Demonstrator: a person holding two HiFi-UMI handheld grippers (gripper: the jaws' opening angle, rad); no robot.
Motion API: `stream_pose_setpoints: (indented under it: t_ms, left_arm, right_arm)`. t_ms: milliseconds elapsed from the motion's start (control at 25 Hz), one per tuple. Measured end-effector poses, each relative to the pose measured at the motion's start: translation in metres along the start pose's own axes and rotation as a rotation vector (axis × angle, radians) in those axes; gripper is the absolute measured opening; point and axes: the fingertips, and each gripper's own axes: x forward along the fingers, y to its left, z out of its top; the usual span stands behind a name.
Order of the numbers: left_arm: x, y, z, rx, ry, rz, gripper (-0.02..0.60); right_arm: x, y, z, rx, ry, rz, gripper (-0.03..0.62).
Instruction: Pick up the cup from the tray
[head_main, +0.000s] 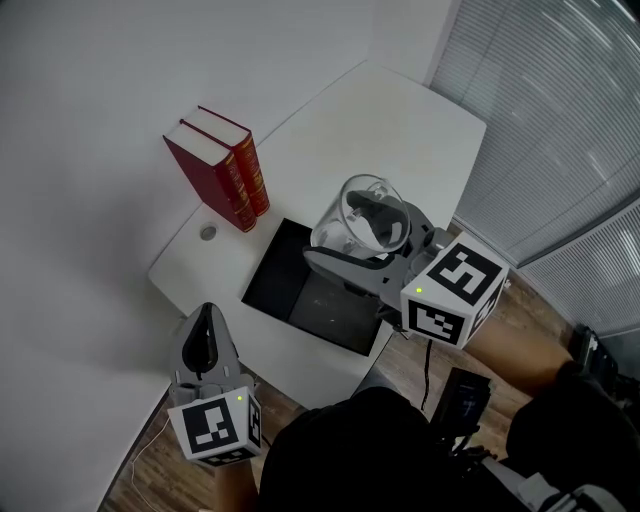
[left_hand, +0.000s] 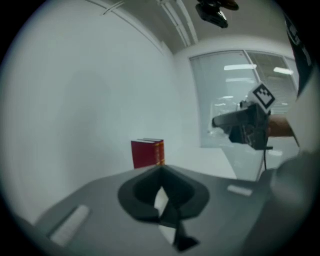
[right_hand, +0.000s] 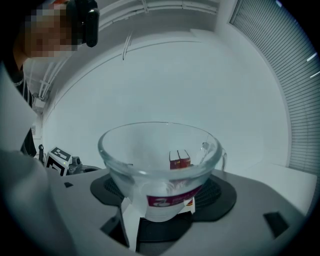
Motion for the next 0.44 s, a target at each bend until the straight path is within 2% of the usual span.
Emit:
stream_pose_setpoints:
  t_ms: [440]
  left_arm:
    - [-0.0017,-0.0022,0.0017,0.007,0.011,-0.002,0.002]
  right_arm:
    - [0.0001,0.0007,-0.0009,0.007,0.009,0.009,0.388]
